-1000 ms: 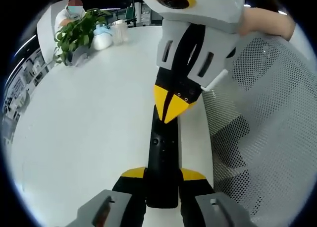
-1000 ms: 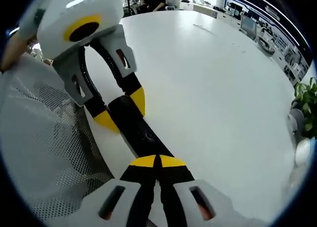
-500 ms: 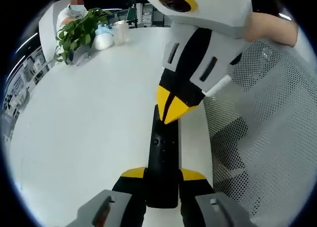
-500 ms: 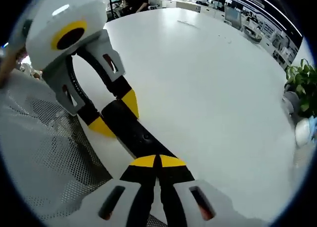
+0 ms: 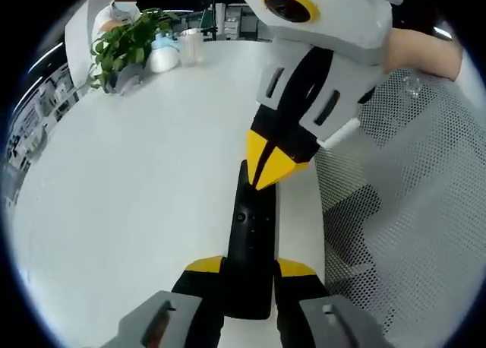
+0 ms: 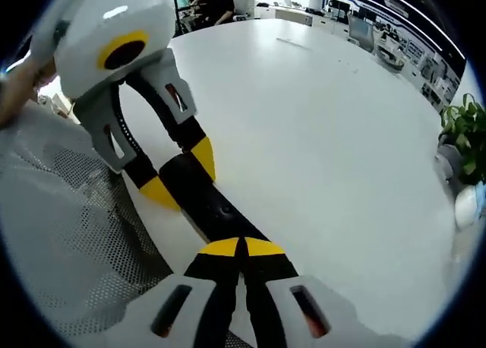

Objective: Press the specified remote control buttons in sequence, fully releasing each button before pressing the next.

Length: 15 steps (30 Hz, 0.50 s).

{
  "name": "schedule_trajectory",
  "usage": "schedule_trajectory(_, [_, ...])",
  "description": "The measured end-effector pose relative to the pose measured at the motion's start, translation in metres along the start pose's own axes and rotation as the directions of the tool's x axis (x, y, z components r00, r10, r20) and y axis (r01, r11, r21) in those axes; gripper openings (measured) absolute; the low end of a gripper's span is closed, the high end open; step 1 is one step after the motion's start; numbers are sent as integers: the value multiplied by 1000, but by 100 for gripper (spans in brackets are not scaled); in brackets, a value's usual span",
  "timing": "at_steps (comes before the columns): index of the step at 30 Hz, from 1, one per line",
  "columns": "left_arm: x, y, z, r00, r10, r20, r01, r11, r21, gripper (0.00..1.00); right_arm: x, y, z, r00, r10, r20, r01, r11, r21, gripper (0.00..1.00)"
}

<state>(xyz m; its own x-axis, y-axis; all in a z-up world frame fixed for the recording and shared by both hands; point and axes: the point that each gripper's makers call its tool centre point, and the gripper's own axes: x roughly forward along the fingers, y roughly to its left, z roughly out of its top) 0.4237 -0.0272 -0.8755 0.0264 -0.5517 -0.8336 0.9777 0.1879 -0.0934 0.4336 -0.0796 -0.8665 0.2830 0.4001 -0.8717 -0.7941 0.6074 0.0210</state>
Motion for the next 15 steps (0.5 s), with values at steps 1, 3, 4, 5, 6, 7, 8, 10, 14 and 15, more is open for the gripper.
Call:
schedule_trajectory(1, [0,0,0,1000,0,0,0,1000,-1,24,0,0,0,1000,0,-2,0,1000,2,0])
schedule_trajectory(3, [0,1,0,1000,0,-2,0,1000,0,24,-1,0,-1,1000,4,-10,-4,1000,-1,0])
schedule_trajectory(4, [0,1,-1,1000,0,-3,0,1000,0,24,-1,1,-2,1000,5,-14,-5,1000,-1,0])
schedule_trajectory(5, [0,1,-1,1000,0,-4,0,1000,0,24,-2,1,-3,1000,7,-17,-7,1000,-3,0])
schedule_trajectory(6, [0,1,-1,1000,0,-4,0,1000,-1,24,-2,2,-3,1000,8,-21,-8,1000,-6,0])
schedule_trajectory(7, [0,1,-1,1000,0,-6,0,1000,-1,24,-2,2,-3,1000,8,-23,-8,1000,-8,0])
schedule_trajectory(8, [0,1,-1,1000,0,-7,0,1000,-1,24,-2,3,-4,1000,7,-27,-8,1000,-15,0])
schedule_trajectory(10, [0,1,-1,1000,0,-8,0,1000,0,24,-2,4,-4,1000,4,-31,-5,1000,-30,0])
schedule_trajectory(14, [0,1,-1,1000,0,-7,0,1000,4,24,-1,5,-4,999,-6,-38,3,998,-64,0])
schedule_trajectory(15, [0,1,-1,1000,0,-8,0,1000,5,24,-1,5,-4,999,-8,-40,5,997,-75,0])
